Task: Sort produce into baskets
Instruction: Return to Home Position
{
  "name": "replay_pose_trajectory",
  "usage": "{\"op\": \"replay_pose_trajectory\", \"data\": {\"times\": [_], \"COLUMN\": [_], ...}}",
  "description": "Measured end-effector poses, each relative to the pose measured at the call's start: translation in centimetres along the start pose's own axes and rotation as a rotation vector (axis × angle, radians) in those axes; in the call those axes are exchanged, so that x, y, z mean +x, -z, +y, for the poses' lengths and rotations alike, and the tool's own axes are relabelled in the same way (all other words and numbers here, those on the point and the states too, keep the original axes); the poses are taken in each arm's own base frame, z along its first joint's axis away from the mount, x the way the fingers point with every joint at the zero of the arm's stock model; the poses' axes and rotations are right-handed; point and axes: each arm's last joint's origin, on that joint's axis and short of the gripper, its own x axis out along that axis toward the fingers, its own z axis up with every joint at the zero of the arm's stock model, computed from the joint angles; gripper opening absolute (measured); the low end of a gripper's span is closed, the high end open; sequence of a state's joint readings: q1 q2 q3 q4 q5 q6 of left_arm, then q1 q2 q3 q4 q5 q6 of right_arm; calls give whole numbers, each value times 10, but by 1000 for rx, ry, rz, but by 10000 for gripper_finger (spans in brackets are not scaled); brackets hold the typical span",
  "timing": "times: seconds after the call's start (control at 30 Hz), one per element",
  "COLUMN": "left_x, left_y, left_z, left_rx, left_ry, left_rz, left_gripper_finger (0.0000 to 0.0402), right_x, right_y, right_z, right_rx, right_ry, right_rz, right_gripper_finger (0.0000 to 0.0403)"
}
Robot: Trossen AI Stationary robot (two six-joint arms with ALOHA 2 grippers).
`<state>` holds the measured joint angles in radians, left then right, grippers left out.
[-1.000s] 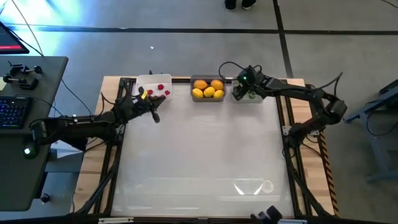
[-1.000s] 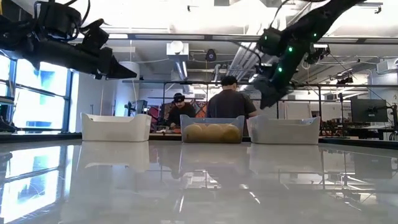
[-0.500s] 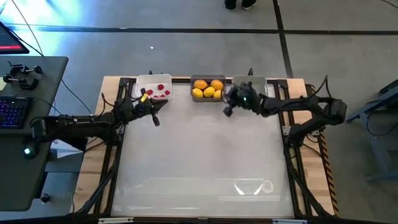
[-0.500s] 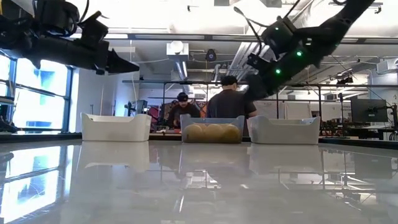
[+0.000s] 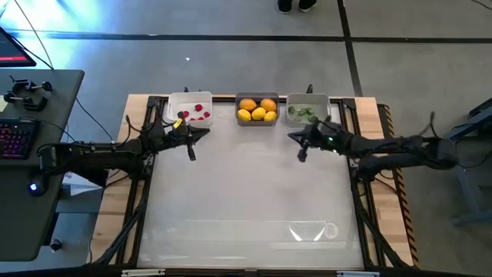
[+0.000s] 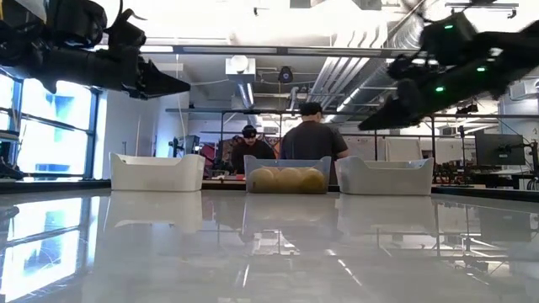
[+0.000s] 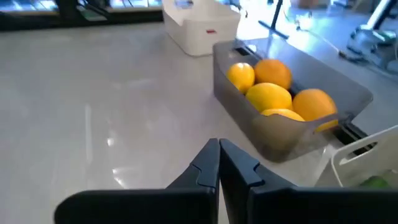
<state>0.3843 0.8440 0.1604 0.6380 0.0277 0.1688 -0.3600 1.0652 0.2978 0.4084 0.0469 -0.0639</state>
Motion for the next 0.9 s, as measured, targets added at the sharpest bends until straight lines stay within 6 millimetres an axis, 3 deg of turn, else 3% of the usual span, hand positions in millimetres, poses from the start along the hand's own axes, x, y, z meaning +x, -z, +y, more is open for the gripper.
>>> {"op": "replay_pose_trajectory", "data": {"times": [0.23,0.43,0.57,0.77,0.9], "left_x": [0,0,-1,-23,-27], "left_y": [-3,-4,-3,15,15], "left_z": [-1,-1,-1,-4,-5], "left_rx": [-10,-25,-25,-65,-81], "left_ry": [37,45,43,22,28], "left_rz": [-31,-51,-61,-169,-143], "left_gripper_finger": [0,0,0,0,0], "right_x": [-38,-59,-69,-83,-91], "right_y": [22,43,46,47,42], "right_z": [4,6,6,7,7], "right_rx": [9,32,37,40,17], "right_ry": [-15,-4,26,14,6], "right_rz": [-122,-211,-208,-252,-340], "right_gripper_finger": [0,0,0,0,0]}}
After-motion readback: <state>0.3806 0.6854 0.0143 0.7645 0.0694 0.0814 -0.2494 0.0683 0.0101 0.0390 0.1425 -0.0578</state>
